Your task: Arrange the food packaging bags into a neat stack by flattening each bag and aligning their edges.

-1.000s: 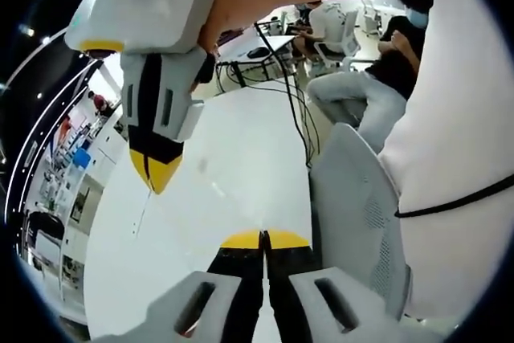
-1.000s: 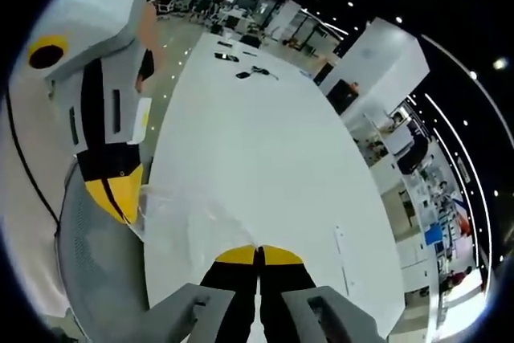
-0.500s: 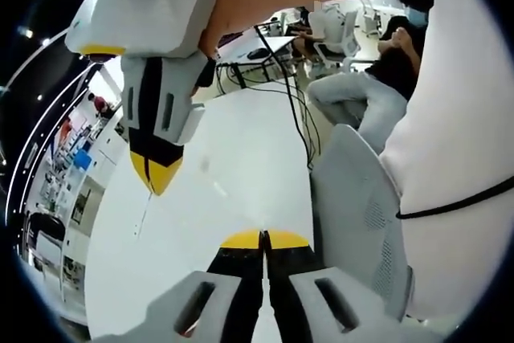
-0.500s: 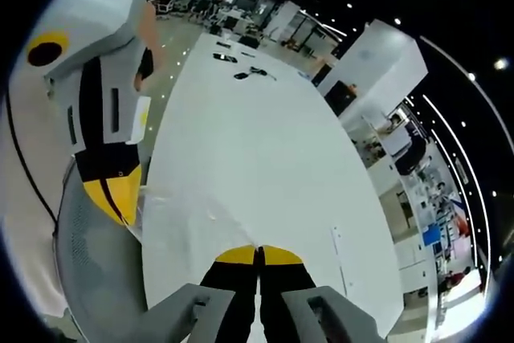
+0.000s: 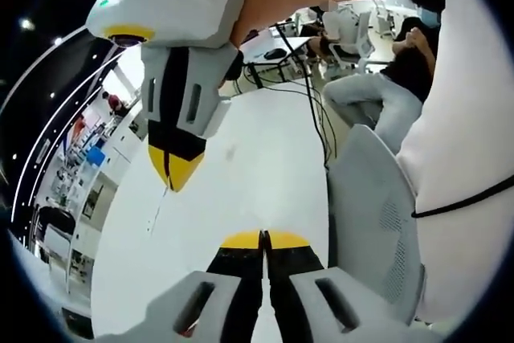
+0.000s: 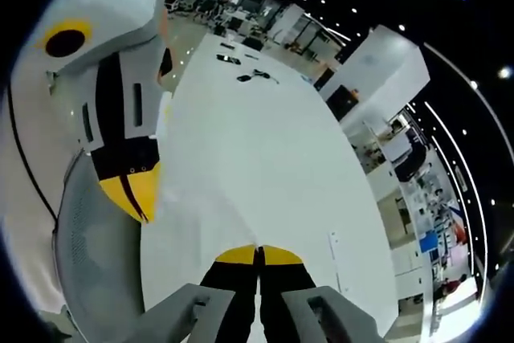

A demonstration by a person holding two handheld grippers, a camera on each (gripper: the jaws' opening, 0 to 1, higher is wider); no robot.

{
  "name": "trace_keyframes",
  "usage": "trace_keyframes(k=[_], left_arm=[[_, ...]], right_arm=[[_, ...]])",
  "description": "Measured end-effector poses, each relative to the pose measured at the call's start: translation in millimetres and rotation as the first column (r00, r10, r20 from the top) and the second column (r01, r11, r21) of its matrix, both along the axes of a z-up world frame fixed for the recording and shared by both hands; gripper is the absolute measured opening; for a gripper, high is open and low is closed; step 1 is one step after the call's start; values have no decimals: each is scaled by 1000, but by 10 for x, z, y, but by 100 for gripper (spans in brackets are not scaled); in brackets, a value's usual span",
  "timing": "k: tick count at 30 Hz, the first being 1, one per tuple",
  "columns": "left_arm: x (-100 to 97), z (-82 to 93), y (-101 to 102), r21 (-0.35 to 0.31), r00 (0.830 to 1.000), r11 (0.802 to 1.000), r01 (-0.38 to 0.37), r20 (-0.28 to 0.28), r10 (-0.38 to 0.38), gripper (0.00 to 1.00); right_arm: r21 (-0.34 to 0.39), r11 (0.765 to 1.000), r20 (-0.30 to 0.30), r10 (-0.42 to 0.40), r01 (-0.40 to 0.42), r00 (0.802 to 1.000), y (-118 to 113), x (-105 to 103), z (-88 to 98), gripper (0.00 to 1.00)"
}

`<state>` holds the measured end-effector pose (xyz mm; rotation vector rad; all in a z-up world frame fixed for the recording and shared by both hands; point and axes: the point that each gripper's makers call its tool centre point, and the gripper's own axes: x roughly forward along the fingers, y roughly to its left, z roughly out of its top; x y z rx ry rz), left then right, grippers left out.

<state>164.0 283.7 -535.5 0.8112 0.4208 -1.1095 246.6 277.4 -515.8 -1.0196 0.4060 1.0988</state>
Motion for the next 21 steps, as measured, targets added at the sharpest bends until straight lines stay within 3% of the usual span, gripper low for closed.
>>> trace_keyframes(k=[21], left_arm=[[197, 206, 35, -50, 995, 998, -37, 95, 42, 2]], right_arm=[[-18, 1000, 39, 22, -21, 999, 0, 19, 41, 0]])
